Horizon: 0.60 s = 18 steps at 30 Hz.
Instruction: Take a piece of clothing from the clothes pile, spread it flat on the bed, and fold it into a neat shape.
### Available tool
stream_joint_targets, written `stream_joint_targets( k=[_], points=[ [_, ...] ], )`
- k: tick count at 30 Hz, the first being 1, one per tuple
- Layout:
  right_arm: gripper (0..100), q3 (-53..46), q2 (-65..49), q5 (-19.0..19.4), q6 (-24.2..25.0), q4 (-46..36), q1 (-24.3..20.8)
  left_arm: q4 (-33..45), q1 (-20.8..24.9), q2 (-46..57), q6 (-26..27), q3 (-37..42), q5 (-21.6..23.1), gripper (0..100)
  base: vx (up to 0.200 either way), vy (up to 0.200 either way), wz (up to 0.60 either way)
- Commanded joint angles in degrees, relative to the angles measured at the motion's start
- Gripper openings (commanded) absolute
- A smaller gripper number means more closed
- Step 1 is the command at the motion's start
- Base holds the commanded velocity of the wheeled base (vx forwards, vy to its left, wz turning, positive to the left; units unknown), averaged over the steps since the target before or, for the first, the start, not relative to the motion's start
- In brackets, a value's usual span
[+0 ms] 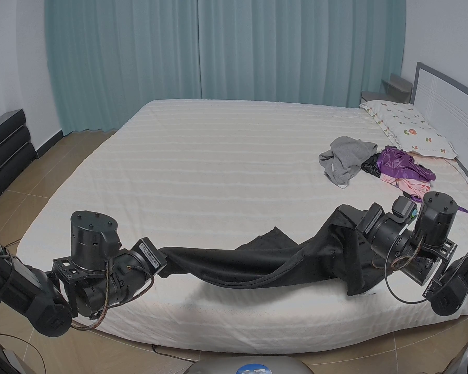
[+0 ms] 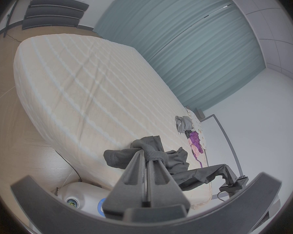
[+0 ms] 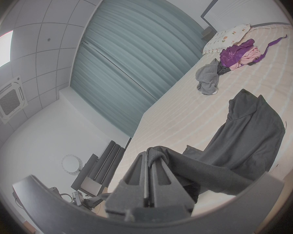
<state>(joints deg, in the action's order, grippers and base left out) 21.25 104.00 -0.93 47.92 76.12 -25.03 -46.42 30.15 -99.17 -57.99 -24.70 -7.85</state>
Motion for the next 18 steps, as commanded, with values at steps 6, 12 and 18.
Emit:
stream_joint_targets(
  k=[6,12,18],
  points=[
    [0,-2.2,0.1,-0.2,0.2,0.3,1.1,0.3,0.1,0.4,0.2,0.3,0.0,0,0.0,0.0,0.0],
    [0,-3.6,-1.2,-0.5,0.1,0.3,1.0,0.3,0.1,0.6,0.1,0.7,-0.1,0,-0.067,0.0,0.0],
    [0,-6.2,-9.2,-0.5,-1.3,-0.4,0.7,0.2,0.1,3.9,-0.1,1.8,-0.2,0,-0.2,0.0,0.0]
  ],
)
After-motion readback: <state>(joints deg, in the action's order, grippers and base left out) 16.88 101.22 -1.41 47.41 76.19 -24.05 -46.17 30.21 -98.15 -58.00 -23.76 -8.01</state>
